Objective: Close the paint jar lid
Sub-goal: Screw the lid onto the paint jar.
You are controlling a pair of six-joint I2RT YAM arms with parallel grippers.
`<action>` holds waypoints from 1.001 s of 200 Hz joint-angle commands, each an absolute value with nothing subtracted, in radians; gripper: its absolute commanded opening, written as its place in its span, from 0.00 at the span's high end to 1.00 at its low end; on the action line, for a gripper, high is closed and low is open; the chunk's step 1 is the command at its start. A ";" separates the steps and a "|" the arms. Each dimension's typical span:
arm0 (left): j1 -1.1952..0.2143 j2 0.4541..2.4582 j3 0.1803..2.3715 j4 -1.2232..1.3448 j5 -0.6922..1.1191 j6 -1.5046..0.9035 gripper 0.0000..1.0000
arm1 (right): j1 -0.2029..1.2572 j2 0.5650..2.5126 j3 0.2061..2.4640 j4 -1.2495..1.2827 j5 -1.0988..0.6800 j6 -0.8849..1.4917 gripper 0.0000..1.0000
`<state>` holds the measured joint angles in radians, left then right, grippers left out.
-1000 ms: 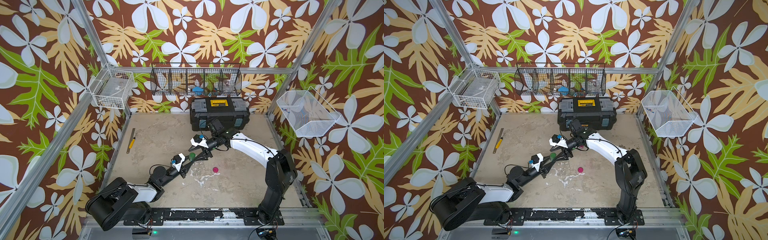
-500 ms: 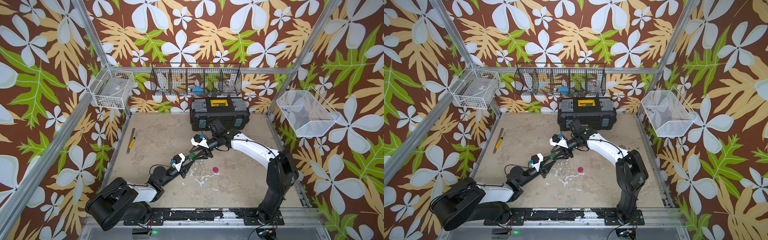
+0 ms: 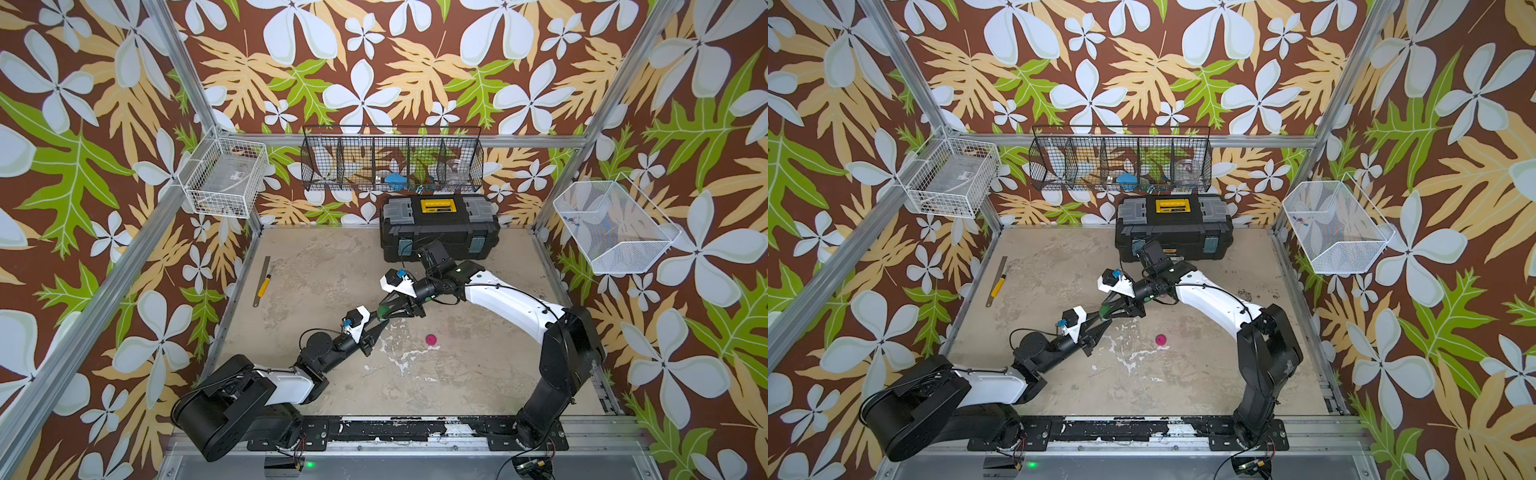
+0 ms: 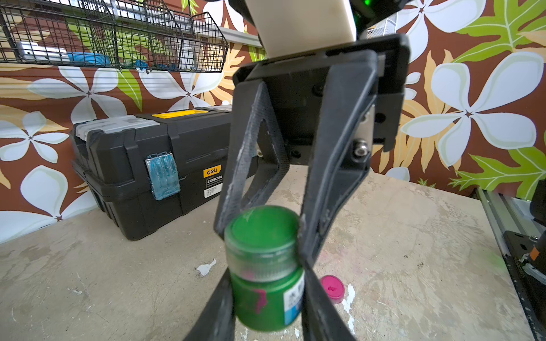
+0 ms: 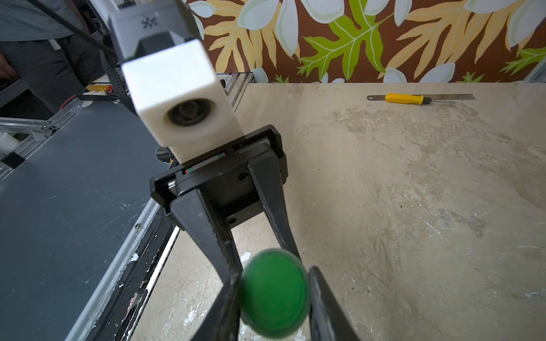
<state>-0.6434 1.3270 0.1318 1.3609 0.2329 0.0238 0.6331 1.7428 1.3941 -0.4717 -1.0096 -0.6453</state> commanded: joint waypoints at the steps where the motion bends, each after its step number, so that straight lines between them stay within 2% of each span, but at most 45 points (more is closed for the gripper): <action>1: -0.644 1.327 0.138 1.396 0.242 0.023 0.88 | 0.645 1.723 1.376 -0.411 -0.953 -0.554 0.74; 86: -0.644 1.327 0.138 1.394 0.238 0.023 0.88 | 0.725 1.604 1.270 -0.228 -0.595 -0.187 0.81; 144: -0.644 1.323 0.138 1.394 0.235 0.023 0.88 | 0.842 1.486 1.188 -0.164 -0.218 0.049 0.82; 160: -0.644 1.321 0.137 1.394 0.233 0.023 0.88 | 0.877 1.459 1.169 -0.153 -0.113 0.114 0.78; 179: -0.644 1.322 0.137 1.393 0.231 0.025 0.88 | 0.919 1.445 1.161 -0.151 0.026 0.231 0.82; 200: -0.644 1.322 0.137 1.393 0.230 0.025 0.88 | 0.978 1.458 1.160 -0.156 0.145 0.328 0.83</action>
<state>-0.6437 1.3239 0.1349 1.3952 0.2253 0.0208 0.9314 1.4544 1.1595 -0.2096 -0.0994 0.1520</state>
